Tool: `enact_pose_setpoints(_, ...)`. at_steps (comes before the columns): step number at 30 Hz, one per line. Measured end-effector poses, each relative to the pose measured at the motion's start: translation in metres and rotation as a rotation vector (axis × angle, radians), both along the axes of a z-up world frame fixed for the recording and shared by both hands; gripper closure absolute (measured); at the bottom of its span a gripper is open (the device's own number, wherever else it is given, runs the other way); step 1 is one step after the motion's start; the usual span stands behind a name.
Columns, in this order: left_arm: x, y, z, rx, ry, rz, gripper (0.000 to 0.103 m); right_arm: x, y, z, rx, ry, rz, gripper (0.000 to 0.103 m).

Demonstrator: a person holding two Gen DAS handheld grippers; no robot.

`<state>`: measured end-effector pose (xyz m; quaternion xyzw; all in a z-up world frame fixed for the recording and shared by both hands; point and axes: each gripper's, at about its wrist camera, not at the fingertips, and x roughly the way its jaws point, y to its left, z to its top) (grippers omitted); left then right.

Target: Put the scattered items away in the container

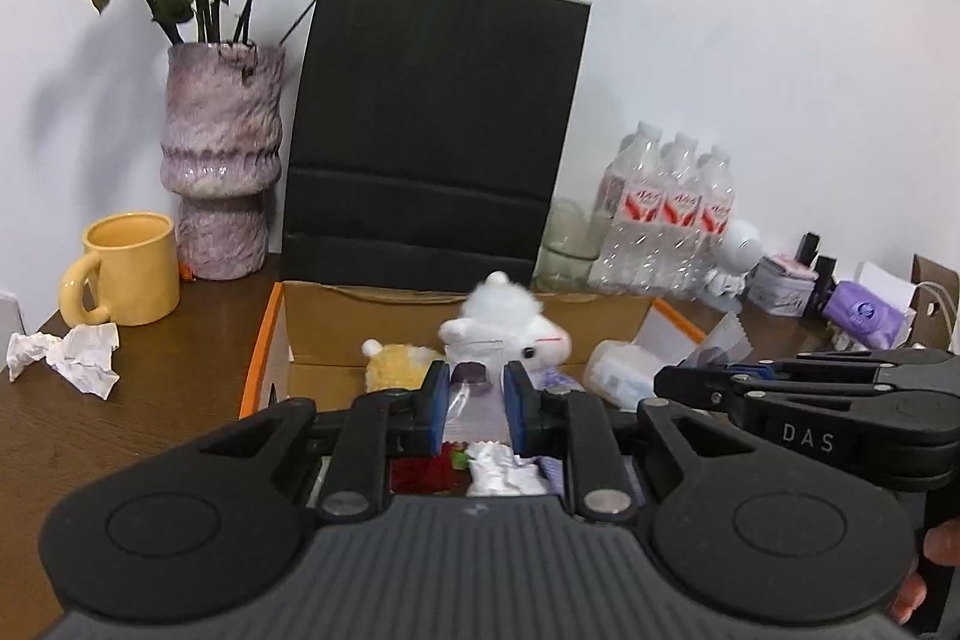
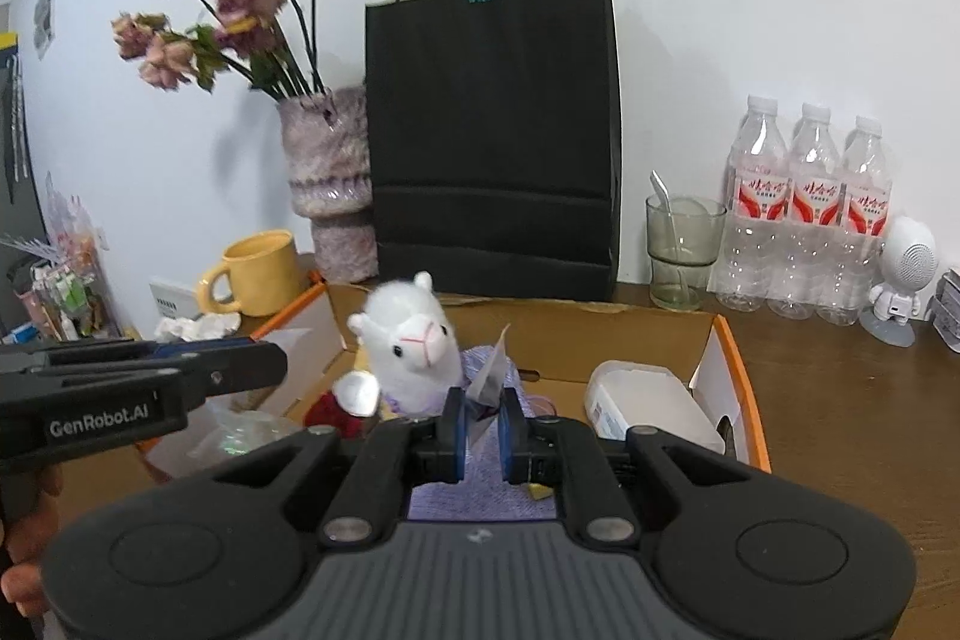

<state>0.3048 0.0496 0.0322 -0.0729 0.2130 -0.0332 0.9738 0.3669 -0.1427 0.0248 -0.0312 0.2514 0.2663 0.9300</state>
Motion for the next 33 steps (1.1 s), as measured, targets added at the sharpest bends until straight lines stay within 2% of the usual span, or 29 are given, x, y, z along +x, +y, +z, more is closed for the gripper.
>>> enact_pose_setpoints(3,0.009,0.002,-0.005,0.014,0.017,0.007,0.082,0.007,0.002,-0.006,-0.018,0.01,-0.005,0.092)
enact_pose_setpoints(4,0.011,0.003,-0.007,0.017,0.026,0.008,0.079,0.01,0.002,-0.007,-0.021,0.014,-0.009,0.091)
enact_pose_setpoints(5,0.013,0.003,-0.008,0.022,0.033,0.01,0.054,0.013,0.002,-0.008,-0.026,0.023,-0.012,0.076)
enact_pose_setpoints(6,0.014,0.003,-0.008,0.032,0.033,0.011,0.01,0.014,0.001,-0.009,-0.034,0.03,-0.022,0.038)
enact_pose_setpoints(7,0.014,0.001,-0.008,0.046,0.025,0.02,0.0,0.016,0.001,-0.01,-0.046,0.031,-0.044,0.019)
enact_pose_setpoints(8,0.01,0.0,-0.007,0.063,-0.01,0.047,0.0,0.016,0.001,-0.01,-0.071,0.019,-0.092,0.005)
enact_pose_setpoints(11,0.009,-0.004,-0.003,0.127,-0.021,0.075,0.0,0.018,-0.003,-0.01,-0.074,0.044,-0.101,0.003)
enact_pose_setpoints(17,0.015,0.002,-0.006,0.098,0.032,0.107,0.0,0.019,-0.005,-0.009,-0.086,0.055,-0.133,0.0)
enact_pose_setpoints(33,0.012,0.0,-0.003,0.113,0.026,0.103,0.0,0.014,-0.002,-0.004,-0.107,0.041,-0.118,0.0)
